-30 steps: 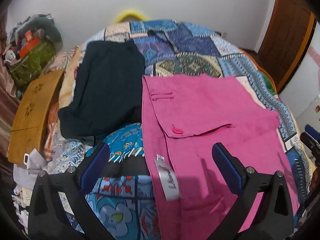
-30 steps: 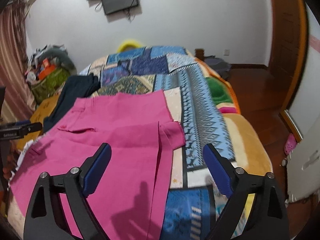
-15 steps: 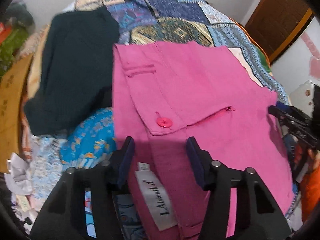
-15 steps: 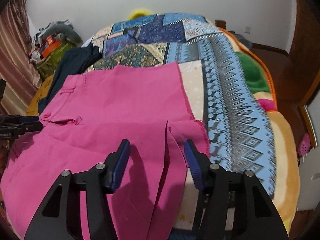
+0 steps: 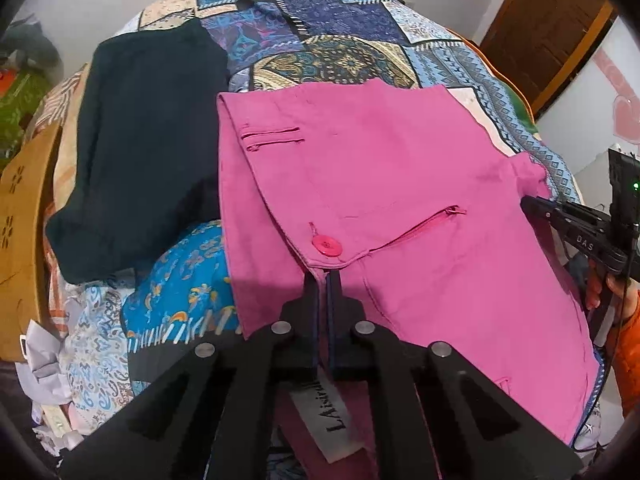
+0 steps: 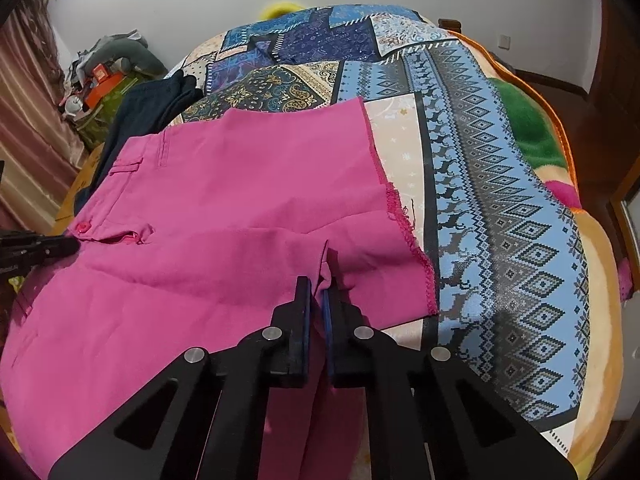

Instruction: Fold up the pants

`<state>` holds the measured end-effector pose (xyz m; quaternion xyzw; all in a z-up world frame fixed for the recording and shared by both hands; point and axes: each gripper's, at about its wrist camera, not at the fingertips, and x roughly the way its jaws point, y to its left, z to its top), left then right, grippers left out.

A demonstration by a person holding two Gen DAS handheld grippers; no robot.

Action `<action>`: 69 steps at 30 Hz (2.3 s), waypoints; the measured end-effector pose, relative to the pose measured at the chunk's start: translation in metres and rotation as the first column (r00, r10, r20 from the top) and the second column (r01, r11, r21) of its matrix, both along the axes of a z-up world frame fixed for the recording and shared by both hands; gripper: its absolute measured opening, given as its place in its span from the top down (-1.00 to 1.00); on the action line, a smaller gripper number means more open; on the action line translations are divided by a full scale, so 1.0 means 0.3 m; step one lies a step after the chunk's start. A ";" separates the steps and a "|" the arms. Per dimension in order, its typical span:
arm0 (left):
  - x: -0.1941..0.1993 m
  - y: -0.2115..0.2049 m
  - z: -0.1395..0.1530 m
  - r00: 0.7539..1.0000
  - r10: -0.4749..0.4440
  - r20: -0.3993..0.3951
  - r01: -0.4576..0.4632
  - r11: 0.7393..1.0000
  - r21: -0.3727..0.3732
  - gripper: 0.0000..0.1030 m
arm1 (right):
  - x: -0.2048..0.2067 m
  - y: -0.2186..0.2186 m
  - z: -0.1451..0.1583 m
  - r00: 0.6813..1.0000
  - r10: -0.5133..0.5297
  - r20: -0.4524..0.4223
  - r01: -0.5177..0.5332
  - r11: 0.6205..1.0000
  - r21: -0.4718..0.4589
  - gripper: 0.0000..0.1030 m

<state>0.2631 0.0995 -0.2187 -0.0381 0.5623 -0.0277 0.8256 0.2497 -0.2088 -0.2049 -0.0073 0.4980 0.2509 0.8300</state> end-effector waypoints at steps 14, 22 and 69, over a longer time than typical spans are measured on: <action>-0.030 0.029 0.052 0.998 0.015 0.061 -0.019 0.998 0.065 0.49 | -0.025 0.034 0.034 0.999 0.030 0.038 -0.026 0.995 -0.095 0.85; 0.051 0.071 0.089 0.998 0.033 0.059 -0.033 0.999 -0.012 0.42 | -0.014 0.001 0.157 0.993 -0.002 0.120 0.005 1.000 -0.025 0.39; 0.133 0.091 -0.005 0.998 0.028 0.059 -0.034 0.995 0.090 0.82 | 0.104 0.001 0.006 0.997 -0.028 0.078 0.038 0.990 -0.133 0.82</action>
